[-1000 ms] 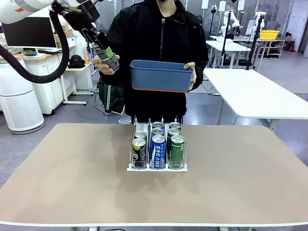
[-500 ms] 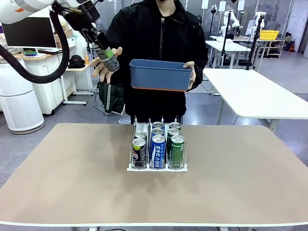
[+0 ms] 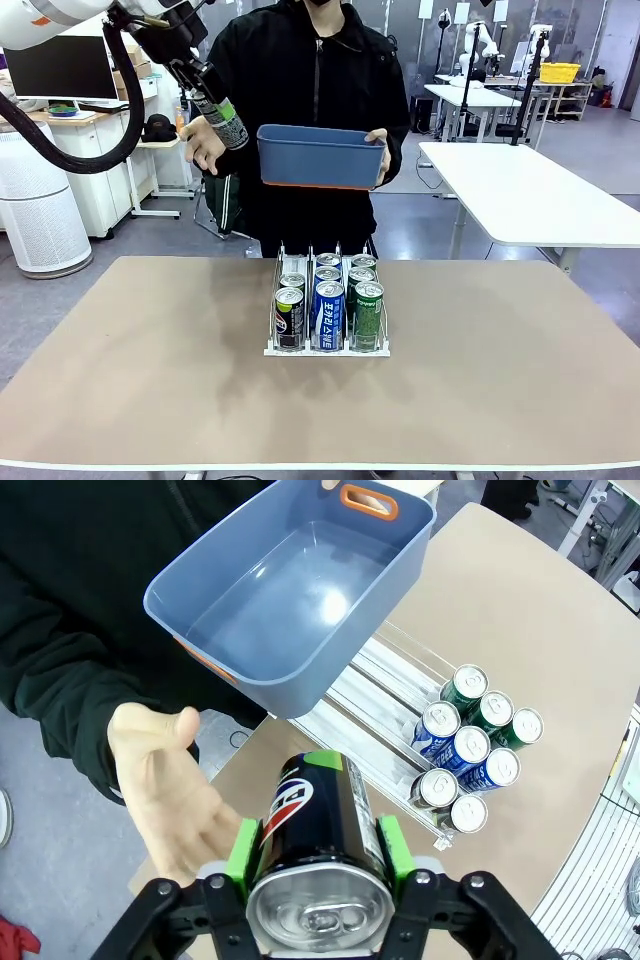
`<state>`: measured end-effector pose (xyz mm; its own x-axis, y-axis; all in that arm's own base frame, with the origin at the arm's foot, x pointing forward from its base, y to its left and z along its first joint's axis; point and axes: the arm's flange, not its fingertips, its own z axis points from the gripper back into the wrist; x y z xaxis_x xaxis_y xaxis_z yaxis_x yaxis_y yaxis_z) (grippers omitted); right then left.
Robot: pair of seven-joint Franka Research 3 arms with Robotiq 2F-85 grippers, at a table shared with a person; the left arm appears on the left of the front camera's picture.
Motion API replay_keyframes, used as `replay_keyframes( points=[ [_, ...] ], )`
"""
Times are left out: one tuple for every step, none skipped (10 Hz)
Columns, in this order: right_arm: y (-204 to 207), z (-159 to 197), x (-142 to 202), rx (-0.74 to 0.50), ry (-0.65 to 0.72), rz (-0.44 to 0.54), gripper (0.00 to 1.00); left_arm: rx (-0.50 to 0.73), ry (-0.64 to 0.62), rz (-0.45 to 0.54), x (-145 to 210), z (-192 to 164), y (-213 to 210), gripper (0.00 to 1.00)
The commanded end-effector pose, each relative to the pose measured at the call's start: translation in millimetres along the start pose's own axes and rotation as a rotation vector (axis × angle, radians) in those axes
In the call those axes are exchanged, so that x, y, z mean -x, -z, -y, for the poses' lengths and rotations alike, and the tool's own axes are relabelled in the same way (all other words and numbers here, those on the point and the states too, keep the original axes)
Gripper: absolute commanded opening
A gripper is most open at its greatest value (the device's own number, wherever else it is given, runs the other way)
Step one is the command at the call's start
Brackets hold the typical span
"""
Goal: Fill the beverage cans into the dispenser.
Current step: Place the picked Pepsi coke in the line of the Automatic Can Dispenser with the same cans.
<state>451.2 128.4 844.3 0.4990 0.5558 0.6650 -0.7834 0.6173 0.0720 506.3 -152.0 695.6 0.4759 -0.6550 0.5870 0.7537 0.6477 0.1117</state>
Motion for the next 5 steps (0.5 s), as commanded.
replay_keyframes(
  points=[
    [-1.2,-0.7,0.0,-0.001,-0.002,-0.001,1.0,-0.004,0.002,0.004,0.3,-0.3,-1.4,0.39],
    [-1.2,-0.7,0.0,-0.001,-0.002,-0.001,1.0,-0.004,0.002,0.004,0.3,-0.3,-1.4,0.39],
    [-1.2,-0.7,0.0,-0.001,-0.002,-0.001,1.0,-0.004,0.002,0.004,0.3,-0.3,-1.4,0.39],
    [-1.2,-0.7,0.0,-0.001,-0.002,-0.001,1.0,-0.004,0.002,0.004,0.3,-0.3,-1.4,0.39],
    [-1.2,-0.7,0.0,-0.001,-0.002,-0.001,1.0,-0.004,0.002,0.004,0.3,-0.3,-1.4,0.39]
  ],
)
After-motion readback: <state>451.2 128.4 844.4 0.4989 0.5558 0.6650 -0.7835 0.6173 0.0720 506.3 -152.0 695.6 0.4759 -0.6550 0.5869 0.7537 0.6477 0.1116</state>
